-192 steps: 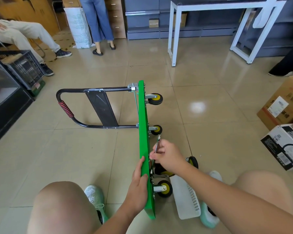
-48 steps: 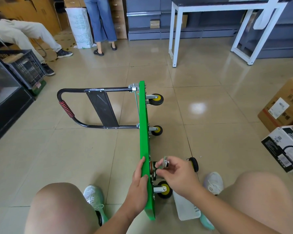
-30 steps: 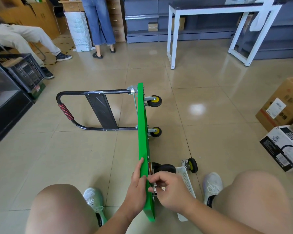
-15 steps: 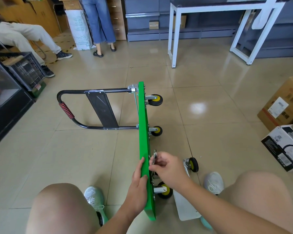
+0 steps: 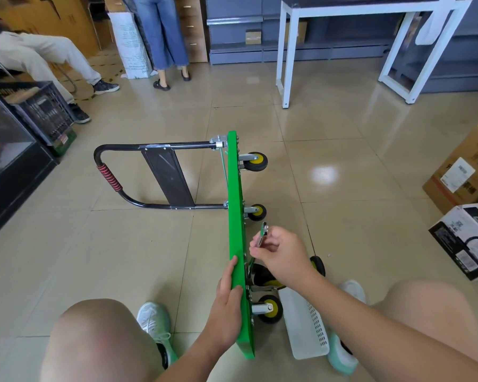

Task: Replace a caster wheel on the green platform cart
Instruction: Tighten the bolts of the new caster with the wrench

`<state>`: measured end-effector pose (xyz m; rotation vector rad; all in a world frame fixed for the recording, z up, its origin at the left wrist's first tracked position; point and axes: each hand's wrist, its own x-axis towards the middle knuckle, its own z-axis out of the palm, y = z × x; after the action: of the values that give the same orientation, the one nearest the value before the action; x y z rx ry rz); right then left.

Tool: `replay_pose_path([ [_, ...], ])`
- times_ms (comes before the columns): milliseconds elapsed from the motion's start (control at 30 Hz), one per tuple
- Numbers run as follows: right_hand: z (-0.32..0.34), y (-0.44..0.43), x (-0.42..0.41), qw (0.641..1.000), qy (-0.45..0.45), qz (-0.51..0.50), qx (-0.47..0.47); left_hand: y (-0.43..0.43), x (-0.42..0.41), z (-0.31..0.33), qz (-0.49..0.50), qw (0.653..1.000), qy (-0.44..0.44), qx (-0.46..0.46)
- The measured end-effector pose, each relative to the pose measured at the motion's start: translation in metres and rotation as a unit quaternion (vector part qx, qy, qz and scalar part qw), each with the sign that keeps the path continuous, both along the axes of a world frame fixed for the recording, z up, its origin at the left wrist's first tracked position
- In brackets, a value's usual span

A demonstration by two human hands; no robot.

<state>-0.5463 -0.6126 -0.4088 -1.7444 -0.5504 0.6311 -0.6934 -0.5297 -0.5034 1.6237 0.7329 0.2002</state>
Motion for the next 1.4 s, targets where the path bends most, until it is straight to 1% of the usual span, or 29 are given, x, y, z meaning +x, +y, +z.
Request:
replay_pose_path([
  [100,0.008,-0.016,-0.008,1.000,-0.006,0.001,0.018,0.000,-0.001,0.000,-0.004,1.000,-0.002,0.004],
  [167,0.006,-0.028,-0.018,1.000,0.007,0.007,0.025,0.000,-0.001,0.001,-0.005,1.000,-0.008,0.011],
  [267,-0.005,-0.040,-0.031,0.998,0.026,-0.017,0.049,-0.001,-0.002,0.002,-0.001,1.000,-0.005,0.013],
  [367,-0.013,-0.045,-0.039,0.997,0.026,-0.028,0.060,-0.001,-0.001,0.003,-0.001,1.000,0.000,0.016],
  [467,-0.019,-0.044,-0.046,0.998,0.017,-0.014,0.054,0.000,-0.001,0.002,-0.001,1.000,0.003,0.026],
  [700,-0.031,-0.041,-0.046,0.997,-0.074,0.027,0.014,0.001,0.000,-0.001,0.003,1.000,-0.009,0.027],
  [800,-0.029,-0.036,-0.045,0.995,-0.082,0.060,0.011,0.000,0.000,-0.002,0.003,1.000,-0.009,0.018],
  [900,-0.028,-0.029,-0.040,0.995,-0.079,0.056,0.002,0.001,0.000,-0.002,0.008,1.000,-0.011,0.022],
  [967,-0.027,-0.027,-0.039,0.993,-0.100,0.070,-0.007,0.002,-0.001,-0.002,0.007,1.000,0.000,0.022],
  [1067,-0.031,-0.029,-0.036,0.995,-0.084,0.046,-0.010,0.001,-0.001,-0.003,0.010,1.000,-0.004,0.020],
  [1167,-0.032,-0.029,-0.035,0.993,-0.094,0.067,-0.011,0.001,-0.001,-0.003,0.009,1.000,0.001,0.024],
  [1400,-0.031,-0.028,-0.033,0.996,-0.074,0.048,0.001,0.001,0.000,-0.006,0.014,1.000,-0.016,0.005],
])
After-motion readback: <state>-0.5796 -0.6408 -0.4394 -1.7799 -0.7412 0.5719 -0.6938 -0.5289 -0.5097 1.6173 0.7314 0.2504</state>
